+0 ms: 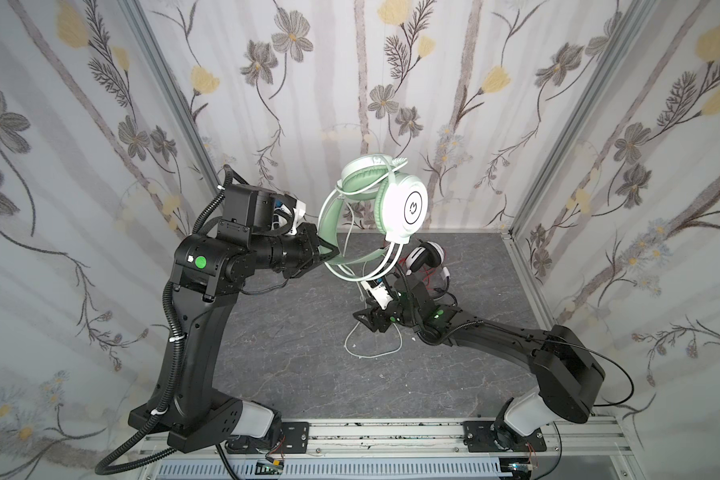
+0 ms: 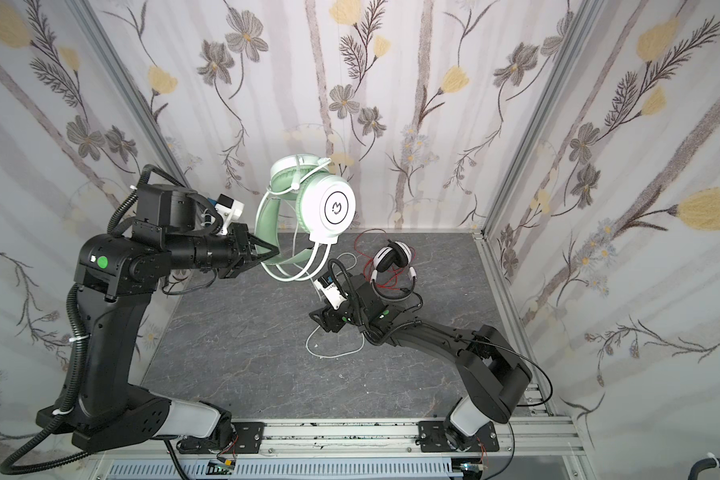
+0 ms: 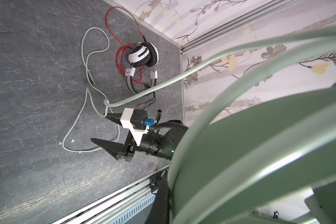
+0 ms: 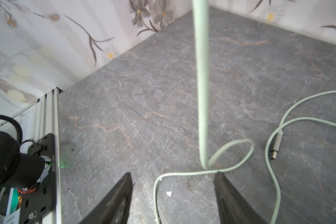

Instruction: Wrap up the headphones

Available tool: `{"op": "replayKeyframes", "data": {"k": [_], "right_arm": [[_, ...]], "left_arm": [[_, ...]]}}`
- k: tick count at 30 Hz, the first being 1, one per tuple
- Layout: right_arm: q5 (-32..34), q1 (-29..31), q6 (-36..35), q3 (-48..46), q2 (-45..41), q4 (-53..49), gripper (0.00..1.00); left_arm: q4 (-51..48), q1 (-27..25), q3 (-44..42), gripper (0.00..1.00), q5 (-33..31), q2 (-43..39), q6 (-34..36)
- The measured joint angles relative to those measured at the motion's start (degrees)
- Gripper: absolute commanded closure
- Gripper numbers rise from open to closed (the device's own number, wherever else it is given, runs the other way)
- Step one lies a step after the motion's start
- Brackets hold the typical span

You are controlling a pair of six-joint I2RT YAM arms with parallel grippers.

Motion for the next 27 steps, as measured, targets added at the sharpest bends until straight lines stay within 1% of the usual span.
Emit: {"op": "replayKeyframes", "data": {"k": [4,8,13,17,21,24,27], "right_arm": [[2.5,0.1,1.8,-0.9,-0.5,4.8,0.37],[3.8,0.1,3.5,-1.1,0.3,8.6,0.37],[3.8,0.1,6.0,-2.3,2.5,14.0,0.38],[3.9,0.1,7.9,-2.8,4.5,18.4,0.40],[4.3,0.1,9.2,-2.5,6.3,20.3,0.42],[4.7,0.1,9.9,-2.2,7.1,21.2,0.49],[4.9,0.0,10.1,-1.8,8.0,22.1,0.60]], "left_arm": [[0.1,0.1,0.0,1.00,0.3,-0.1,-0.2],[0.2,0.3,0.0,1.00,0.6,-0.1,-0.8],[0.2,1.1,0.5,1.00,1.7,0.0,-1.3],[0.2,2.1,0.7,1.00,3.0,0.1,-1.3],[0.2,2.6,0.7,1.00,3.7,0.1,-1.4],[0.2,2.8,0.7,1.00,4.3,0.1,-1.5],[0.2,3.2,0.8,1.00,5.2,0.1,-1.7]]}}
